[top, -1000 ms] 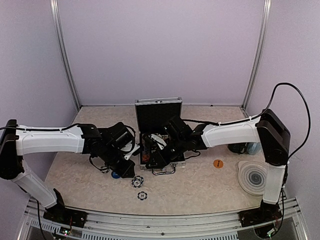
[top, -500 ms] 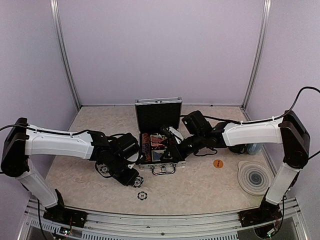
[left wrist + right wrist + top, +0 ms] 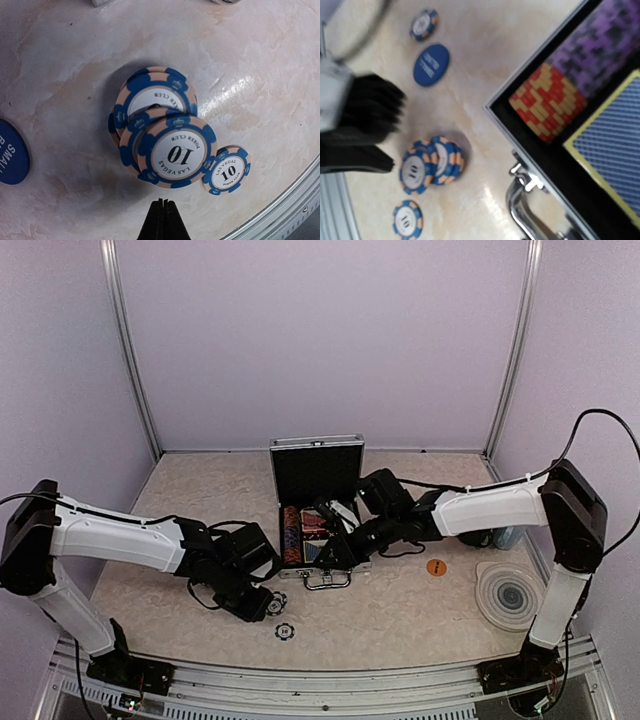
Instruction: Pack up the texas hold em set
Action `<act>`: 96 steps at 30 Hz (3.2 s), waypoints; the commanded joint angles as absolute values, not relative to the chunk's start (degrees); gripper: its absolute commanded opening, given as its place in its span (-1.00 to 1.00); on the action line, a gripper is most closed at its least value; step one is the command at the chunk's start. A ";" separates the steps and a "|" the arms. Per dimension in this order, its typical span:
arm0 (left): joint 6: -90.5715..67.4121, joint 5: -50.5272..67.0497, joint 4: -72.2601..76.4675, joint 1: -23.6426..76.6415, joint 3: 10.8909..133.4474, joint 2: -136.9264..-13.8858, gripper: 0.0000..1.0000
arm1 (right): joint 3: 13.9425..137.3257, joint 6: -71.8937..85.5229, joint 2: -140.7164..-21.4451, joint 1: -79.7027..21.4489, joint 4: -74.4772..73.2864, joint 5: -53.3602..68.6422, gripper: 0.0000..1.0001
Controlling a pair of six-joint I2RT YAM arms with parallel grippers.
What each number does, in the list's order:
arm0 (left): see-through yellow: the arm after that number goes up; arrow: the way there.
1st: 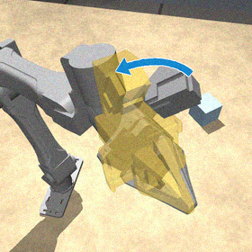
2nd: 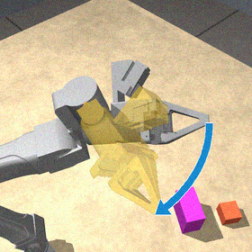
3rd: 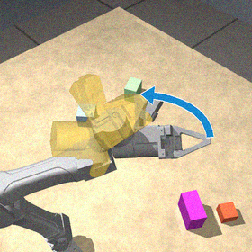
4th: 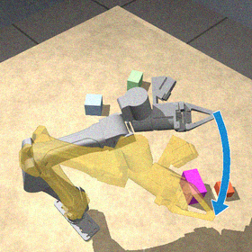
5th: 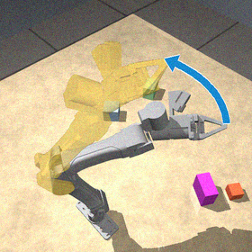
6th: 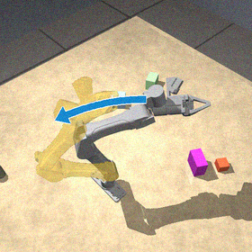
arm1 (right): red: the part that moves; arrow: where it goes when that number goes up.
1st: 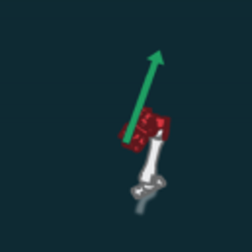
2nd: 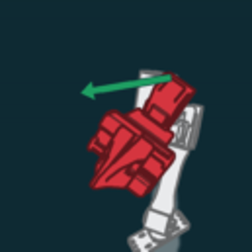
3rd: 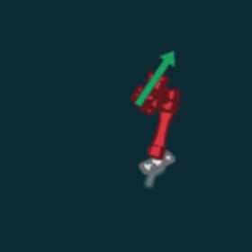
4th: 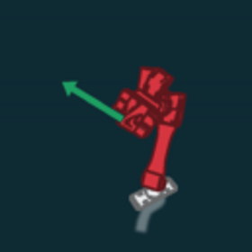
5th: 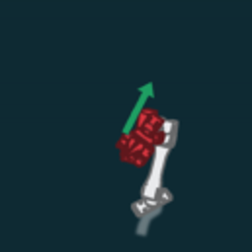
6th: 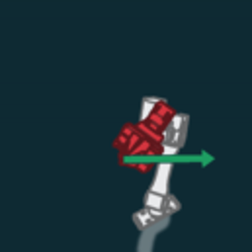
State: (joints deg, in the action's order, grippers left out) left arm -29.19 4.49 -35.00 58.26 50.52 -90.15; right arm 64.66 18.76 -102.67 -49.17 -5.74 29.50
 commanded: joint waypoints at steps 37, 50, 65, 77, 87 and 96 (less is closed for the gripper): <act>-32.68 4.72 -24.05 58.53 44.07 -87.18 -1.00 | 84.84 16.63 -125.78 -59.14 -14.93 19.76 -0.87; -33.13 3.97 -23.41 58.04 43.96 -87.73 -1.00 | 85.56 15.29 -125.82 -60.53 -15.81 20.91 -0.87; -33.66 3.05 -23.35 57.83 43.94 -87.22 -1.00 | 85.93 14.85 -125.94 -61.50 -15.84 22.10 -0.87; -34.10 2.31 -23.86 57.81 43.65 -86.37 -1.00 | 86.97 14.51 -126.39 -62.34 -16.31 21.85 -0.86; -32.33 -2.21 -32.23 56.78 46.04 -80.02 -0.58 | 83.97 13.13 -120.76 -61.23 -17.60 17.83 -0.60; -23.83 -0.35 -35.43 54.02 52.22 -77.19 0.62 | 78.45 13.16 -113.72 -58.00 -16.62 16.92 -0.18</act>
State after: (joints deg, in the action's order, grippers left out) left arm -28.82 -0.82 -33.43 54.61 48.58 -76.93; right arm 81.28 13.37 -119.11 -60.01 -16.88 17.65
